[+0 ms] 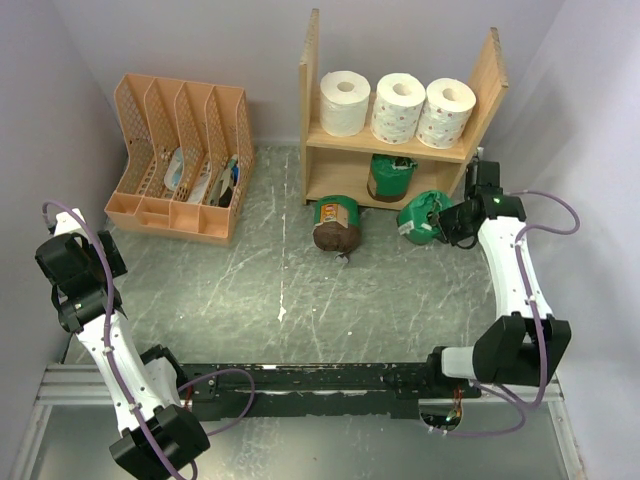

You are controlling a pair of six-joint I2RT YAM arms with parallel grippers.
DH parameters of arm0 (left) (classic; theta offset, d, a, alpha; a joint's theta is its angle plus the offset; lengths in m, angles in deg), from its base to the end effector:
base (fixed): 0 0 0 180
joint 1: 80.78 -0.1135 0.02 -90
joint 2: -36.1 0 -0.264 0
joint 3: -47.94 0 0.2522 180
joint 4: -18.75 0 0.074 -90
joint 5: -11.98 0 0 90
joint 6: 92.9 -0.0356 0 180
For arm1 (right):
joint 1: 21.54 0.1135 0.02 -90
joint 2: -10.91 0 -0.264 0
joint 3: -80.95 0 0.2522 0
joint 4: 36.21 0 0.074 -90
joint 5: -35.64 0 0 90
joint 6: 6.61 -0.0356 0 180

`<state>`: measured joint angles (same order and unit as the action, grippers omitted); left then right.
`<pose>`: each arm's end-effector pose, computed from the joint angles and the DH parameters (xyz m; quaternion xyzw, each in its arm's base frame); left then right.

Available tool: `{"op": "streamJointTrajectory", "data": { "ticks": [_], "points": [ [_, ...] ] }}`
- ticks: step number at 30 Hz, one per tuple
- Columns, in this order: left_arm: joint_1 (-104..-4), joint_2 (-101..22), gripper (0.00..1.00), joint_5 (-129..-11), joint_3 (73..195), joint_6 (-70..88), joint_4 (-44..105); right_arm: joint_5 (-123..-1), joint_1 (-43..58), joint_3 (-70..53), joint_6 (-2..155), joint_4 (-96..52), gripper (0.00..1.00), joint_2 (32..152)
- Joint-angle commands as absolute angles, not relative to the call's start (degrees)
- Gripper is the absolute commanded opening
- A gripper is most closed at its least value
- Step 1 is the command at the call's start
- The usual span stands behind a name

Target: Place and organize the paper towels onto the shelf

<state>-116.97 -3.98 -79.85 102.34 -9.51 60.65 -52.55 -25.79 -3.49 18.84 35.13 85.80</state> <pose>0.1281 0.0951 0.2951 -0.2263 0.8247 0.2018 0.4774 0.2509 -0.0198 0.3136 0.5510 0.7980 0.1091 0.2184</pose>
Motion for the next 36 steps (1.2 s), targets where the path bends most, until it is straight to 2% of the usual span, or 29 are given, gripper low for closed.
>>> {"op": "streamJointTrajectory", "data": {
  "ticks": [1,16,36],
  "points": [
    [-117.7,-3.4,0.91,-79.5,103.2,-9.6,60.3,-53.7,-27.4,-7.0,13.0,29.1,0.0,89.3],
    [-117.6,-3.6,0.91,-79.6,103.1,-9.5,60.3,-50.4,-27.9,-14.6,8.8,24.2,0.0,99.4],
    [-117.6,-3.7,0.92,-79.4,103.2,-9.6,60.3,-44.8,-28.0,-23.0,6.3,28.9,0.0,110.2]
  ]
}}
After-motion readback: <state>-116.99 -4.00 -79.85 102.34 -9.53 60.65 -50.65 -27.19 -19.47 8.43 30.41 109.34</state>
